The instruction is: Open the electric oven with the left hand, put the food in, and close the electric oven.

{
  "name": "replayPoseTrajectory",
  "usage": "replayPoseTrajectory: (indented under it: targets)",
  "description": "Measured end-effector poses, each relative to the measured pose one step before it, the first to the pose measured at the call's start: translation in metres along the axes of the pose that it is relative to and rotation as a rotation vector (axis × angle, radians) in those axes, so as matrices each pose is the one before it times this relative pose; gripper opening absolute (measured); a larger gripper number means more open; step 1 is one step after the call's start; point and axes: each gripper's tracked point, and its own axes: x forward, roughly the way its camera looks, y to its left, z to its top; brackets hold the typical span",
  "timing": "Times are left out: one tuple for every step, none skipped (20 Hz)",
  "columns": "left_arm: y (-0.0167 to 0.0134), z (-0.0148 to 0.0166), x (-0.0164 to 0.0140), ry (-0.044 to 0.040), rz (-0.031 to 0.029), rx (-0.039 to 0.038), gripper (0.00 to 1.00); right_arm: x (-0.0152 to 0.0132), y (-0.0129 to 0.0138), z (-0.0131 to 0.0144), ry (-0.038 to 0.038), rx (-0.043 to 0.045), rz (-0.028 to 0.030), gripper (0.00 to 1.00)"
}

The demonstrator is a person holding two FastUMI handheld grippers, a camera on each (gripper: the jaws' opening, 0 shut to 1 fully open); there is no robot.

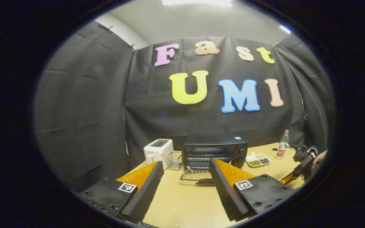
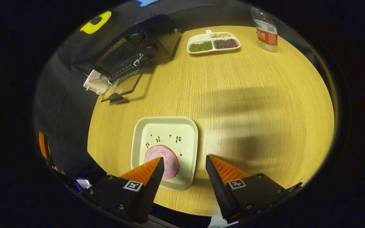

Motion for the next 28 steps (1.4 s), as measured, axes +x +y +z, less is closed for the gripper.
replayPoseTrajectory:
  targets:
    - [0.00220,-0.00141,0.00037,0.00082,0.00666,-0.00042,0.91,0.00270,-0.00235,0.00084,0.00653,0.01243,-0.00937,0.82]
    - [0.00290,0.00072,-0.00003,-0.00160,0.00556,0.00023,0.91,0.00263,-0.00159,0.00374,0.00371,0.01553,-0.00765,0.63]
    - [0.00225,0.00124,-0.00025,-0.00288,0.00508,0.00037,0.90,0.00143,0.00103,0.00004,0.02060,0.01687,0.00847,0.43]
    - [0.00077,0.00216,-0.00033,-0.00215,0.00187,-0.00066,0.93,-0.00052,0.00107,0.00035,0.01290,0.01276,0.00545,0.43]
    - [-0.00006,-0.00081,0.00026,-0.00053,-0.00005,-0.00024,0.97,0.00058,-0.00116,-0.00036,0.01636,0.00109,-0.00215,0.43]
    - [0.00070,0.00061,0.00069,-0.00180,0.00138,0.00091,1.00,0.00268,-0.01572,0.00000,0.00634,0.01206,-0.06618,0.43]
    - [0.00017,0.00087,-0.00019,-0.00077,-0.00091,-0.00008,1.00,-0.00448,0.00003,0.00461,0.00198,0.04184,0.00498,0.23]
    - [-0.00086,0.00052,0.00018,-0.00197,0.00015,-0.00202,0.90,0.00561,0.00132,-0.00116,0.02080,0.01015,0.00178,0.03]
    - [-0.00036,0.00089,0.00092,-0.00272,-0.00252,-0.00394,0.90,-0.00334,0.00089,-0.00074,0.00575,-0.00613,0.01732,0.02]
    - [-0.00100,0.00067,0.00058,0.00034,-0.00360,-0.00186,0.90,0.00864,-0.00233,0.00648,-0.00363,0.00881,-0.00767,0.02]
    - [0.00017,0.00016,0.00012,-0.00209,0.00101,0.00078,0.90,-0.00345,0.00387,-0.00812,-0.00067,-0.02012,-0.00045,0.00]
    - [0.00116,0.00046,-0.00019,-0.00108,0.00177,0.00001,0.90,-0.00251,-0.00156,0.00141,-0.00846,-0.01374,-0.00234,0.00]
    - [-0.00002,-0.00080,-0.00040,-0.00097,-0.00034,-0.00222,0.90,-0.00107,0.00012,-0.00060,-0.00266,-0.01432,0.00432,0.00]
    - [0.00020,0.00140,-0.00080,-0.00243,-0.00087,-0.00208,0.90,0.00039,0.00062,-0.00034,-0.00514,-0.00331,0.00858,0.00]
    - [0.00116,0.00067,-0.00049,-0.00228,0.00232,0.00018,0.90,-0.00065,-0.00032,0.00134,-0.00920,0.00445,0.01151,0.00]
    - [0.00230,0.00114,-0.00042,-0.00183,0.00251,0.00160,0.90,-0.00073,0.00318,-0.00137,0.00048,0.01491,0.02779,0.00]
    - [0.00205,0.00110,-0.00025,-0.00409,0.00427,0.00009,0.91,-0.00118,0.00312,0.00162,-0.01196,0.02329,0.02984,0.00]
    - [0.00159,0.00115,-0.00050,-0.00181,0.00141,-0.00300,0.92,-0.00204,0.00420,-0.00227,0.00184,0.01378,0.03043,0.00]
    - [0.00038,-0.00005,-0.00047,-0.00050,0.00303,-0.00478,0.93,-0.00246,0.00355,0.00083,-0.01118,0.00397,0.01742,0.00]
    - [0.00152,0.00082,-0.00016,-0.00260,0.00237,-0.00719,0.94,-0.00159,0.00035,-0.00070,-0.01064,-0.00261,0.00393,0.00]
    - [0.00074,-0.00049,0.00028,0.00022,0.00285,-0.00654,0.95,-0.00159,0.00188,-0.00016,-0.00590,0.00102,0.00606,0.00]
    - [0.00208,0.00056,-0.00030,-0.00014,0.00293,-0.00522,0.96,-0.00144,0.00268,0.00083,-0.00640,0.00428,0.00530,0.00]
    - [0.00097,-0.00062,-0.00018,-0.00159,0.00313,-0.00325,0.96,-0.00249,0.00327,0.00081,-0.00865,0.00636,0.00615,0.00]
    - [0.00131,0.00023,-0.00007,-0.00262,0.00187,-0.00254,0.97,-0.00172,0.00682,0.00084,-0.00564,0.00475,0.01382,0.00]
    - [0.00034,-0.00015,-0.00116,-0.00214,0.00000,-0.00256,0.98,-0.00158,0.00691,0.00102,-0.01100,0.00718,0.01415,0.00]
    - [0.00036,0.00000,0.00071,-0.00059,-0.00183,-0.00332,0.99,-0.00029,0.00849,-0.00157,-0.00343,0.00677,0.01797,0.00]
    - [-0.00074,-0.00147,0.00163,0.00029,-0.00339,-0.00267,1.00,-0.00078,0.00803,0.00179,-0.00964,0.01394,0.01719,0.00]
    - [-0.00043,-0.00064,0.00206,0.00227,-0.00242,-0.00082,1.00,-0.00007,0.00879,0.00067,-0.00952,0.01546,0.01651,0.00]
